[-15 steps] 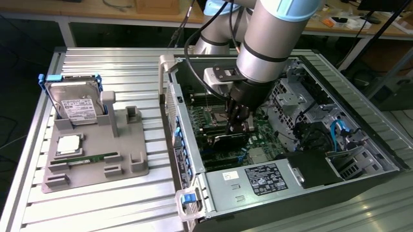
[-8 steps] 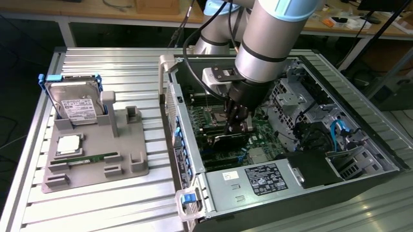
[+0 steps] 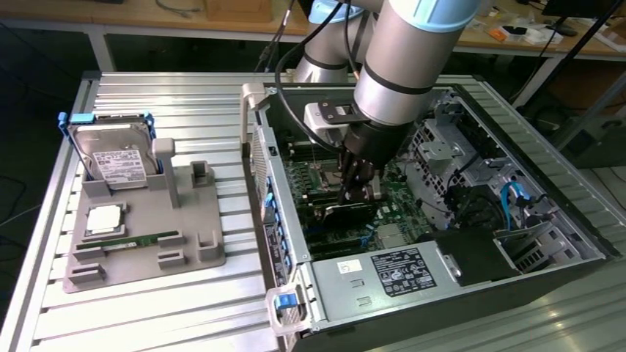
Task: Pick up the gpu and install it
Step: 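Press down on the gpu until it lock into place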
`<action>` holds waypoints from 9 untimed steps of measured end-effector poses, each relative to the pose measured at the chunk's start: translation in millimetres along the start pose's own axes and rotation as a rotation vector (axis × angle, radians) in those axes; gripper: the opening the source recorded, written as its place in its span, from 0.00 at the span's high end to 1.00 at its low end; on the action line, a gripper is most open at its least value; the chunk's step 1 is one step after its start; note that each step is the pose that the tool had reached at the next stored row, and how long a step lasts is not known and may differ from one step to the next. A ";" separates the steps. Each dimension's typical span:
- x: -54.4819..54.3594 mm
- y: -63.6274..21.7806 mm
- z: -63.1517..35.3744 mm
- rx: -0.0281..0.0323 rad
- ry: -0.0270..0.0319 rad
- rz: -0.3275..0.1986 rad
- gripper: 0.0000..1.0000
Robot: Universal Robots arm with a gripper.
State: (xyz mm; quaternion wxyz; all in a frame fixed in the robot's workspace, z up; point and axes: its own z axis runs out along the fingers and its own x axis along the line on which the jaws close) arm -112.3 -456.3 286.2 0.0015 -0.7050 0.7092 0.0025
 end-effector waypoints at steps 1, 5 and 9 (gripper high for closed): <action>0.0 0.0 0.0 0.0000 0.0000 0.000 0.89; 0.0 0.1 0.0 0.0000 -0.0001 0.000 0.89; 0.0 0.2 0.0 0.0000 0.0000 0.002 0.89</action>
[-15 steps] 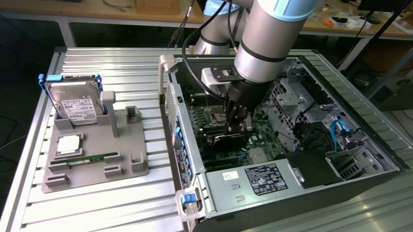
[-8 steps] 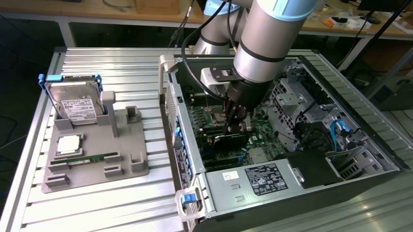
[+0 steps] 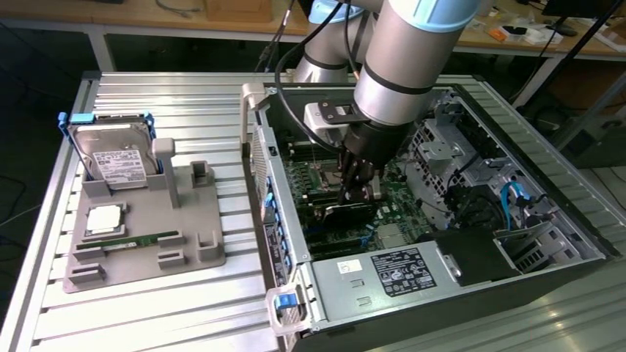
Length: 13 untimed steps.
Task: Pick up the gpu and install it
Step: 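Press down on the gpu until it lock into place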
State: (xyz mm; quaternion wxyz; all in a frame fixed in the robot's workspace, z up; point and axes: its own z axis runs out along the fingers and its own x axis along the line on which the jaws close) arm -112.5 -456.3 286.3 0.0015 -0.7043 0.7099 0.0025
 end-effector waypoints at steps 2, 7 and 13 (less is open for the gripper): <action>0.0 0.0 0.0 0.0000 0.0000 0.010 0.89; 0.0 0.0 0.1 0.0005 -0.0002 0.083 0.89; 0.0 0.0 0.0 0.0005 -0.0001 0.091 0.89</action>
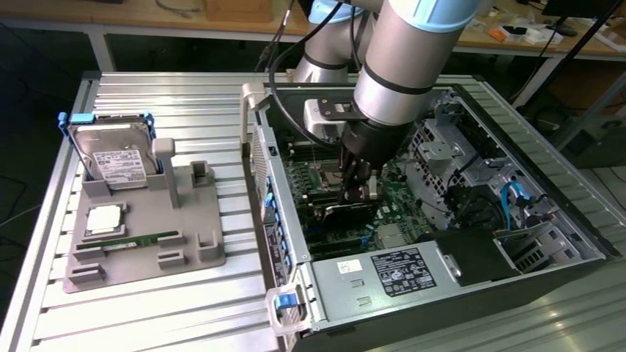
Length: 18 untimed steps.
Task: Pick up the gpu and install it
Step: 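Press down on the gpu until it lock into place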
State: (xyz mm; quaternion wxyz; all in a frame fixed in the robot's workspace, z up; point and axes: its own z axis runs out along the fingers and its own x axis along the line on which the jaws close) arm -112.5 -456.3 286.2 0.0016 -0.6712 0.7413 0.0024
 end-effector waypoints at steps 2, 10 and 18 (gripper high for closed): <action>0.0 0.0 0.0 0.0000 0.0000 0.000 0.89; 0.0 0.0 0.0 0.0000 0.0000 0.006 0.89; -0.9 -0.7 0.1 0.0003 -0.0001 0.053 0.89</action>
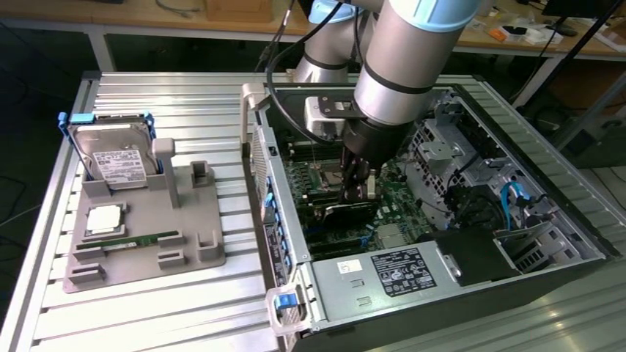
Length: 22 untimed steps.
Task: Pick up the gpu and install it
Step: 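Press down on the gpu until it lock into place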
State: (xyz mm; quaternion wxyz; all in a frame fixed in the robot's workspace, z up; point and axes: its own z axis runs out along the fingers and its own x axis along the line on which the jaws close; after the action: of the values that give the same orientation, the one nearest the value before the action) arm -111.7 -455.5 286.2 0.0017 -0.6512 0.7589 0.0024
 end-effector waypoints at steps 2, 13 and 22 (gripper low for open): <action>0.0 0.0 0.0 0.0000 0.0000 0.000 0.89; 2.4 15.9 0.0 -0.0001 0.0001 0.001 0.89; 3.8 25.0 0.3 -0.0006 0.0003 -0.088 0.89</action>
State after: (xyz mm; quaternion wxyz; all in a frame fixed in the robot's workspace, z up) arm -137.0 -455.5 285.9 0.0015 -0.6840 0.7295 0.0024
